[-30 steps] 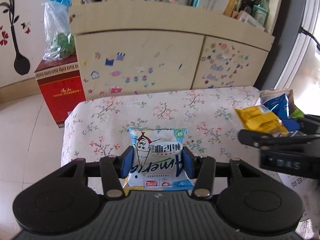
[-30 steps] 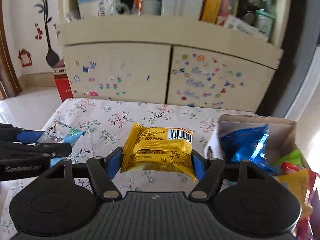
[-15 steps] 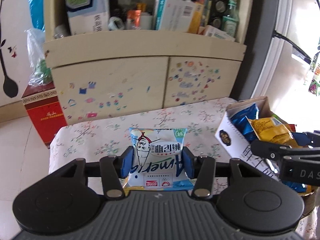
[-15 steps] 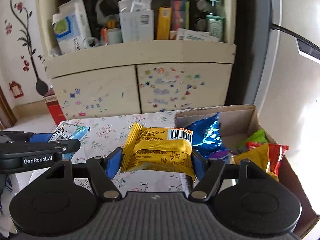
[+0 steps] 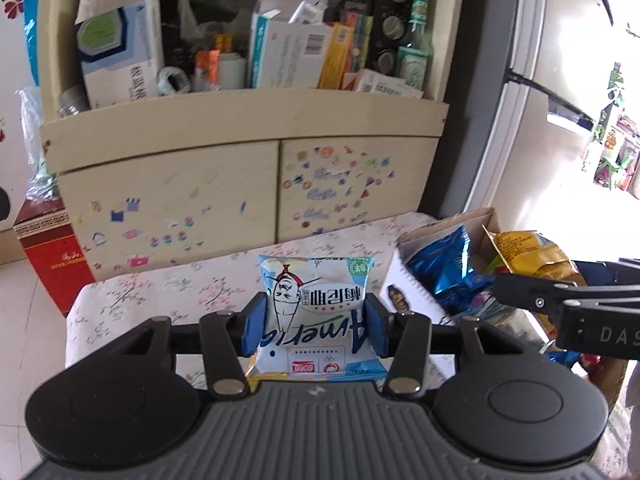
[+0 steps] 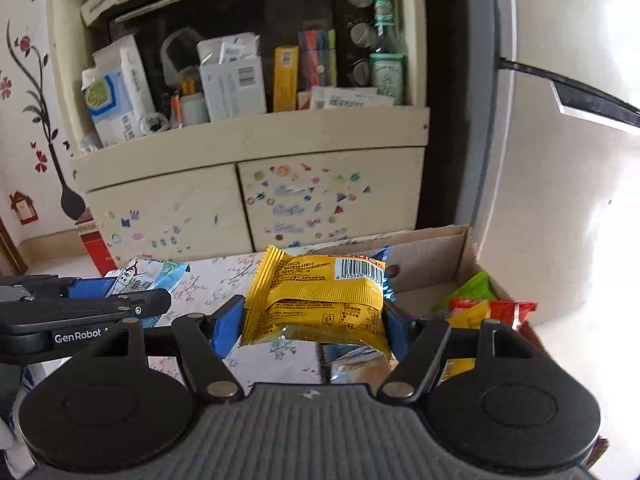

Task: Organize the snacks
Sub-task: 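Lift the white Amerie and yellow bags and carry them over the box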

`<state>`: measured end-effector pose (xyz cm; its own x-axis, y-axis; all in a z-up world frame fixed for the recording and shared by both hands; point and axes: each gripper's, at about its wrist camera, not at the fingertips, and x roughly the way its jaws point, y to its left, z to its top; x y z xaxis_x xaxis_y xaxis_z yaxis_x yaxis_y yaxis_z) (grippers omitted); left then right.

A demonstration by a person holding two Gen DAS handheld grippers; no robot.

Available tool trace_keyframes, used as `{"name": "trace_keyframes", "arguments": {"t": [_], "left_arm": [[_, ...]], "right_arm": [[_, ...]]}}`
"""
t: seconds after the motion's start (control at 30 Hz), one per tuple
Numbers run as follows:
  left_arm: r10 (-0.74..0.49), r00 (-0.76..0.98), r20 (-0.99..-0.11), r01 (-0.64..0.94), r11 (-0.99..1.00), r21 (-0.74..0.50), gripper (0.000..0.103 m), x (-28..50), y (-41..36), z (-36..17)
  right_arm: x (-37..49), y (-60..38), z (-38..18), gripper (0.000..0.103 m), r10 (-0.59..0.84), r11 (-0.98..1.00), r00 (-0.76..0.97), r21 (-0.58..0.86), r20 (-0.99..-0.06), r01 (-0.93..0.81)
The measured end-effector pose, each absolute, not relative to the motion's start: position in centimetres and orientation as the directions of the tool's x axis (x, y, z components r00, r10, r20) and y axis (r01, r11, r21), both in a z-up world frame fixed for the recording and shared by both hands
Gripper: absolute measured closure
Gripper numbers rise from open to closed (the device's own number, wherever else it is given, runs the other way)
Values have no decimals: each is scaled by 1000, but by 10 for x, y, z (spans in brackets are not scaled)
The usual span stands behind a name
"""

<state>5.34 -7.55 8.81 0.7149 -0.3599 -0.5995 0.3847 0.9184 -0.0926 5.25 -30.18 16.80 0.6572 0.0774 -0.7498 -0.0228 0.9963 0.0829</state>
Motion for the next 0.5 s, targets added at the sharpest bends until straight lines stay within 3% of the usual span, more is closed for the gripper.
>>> {"name": "trace_keyframes", "arguments": {"t": [0.5], "left_arm": [[-515, 642, -568, 536, 831, -147, 54, 41, -139, 93]], "right_arm": [[38, -383, 186, 26, -16, 975, 669, 135, -743, 174]]}}
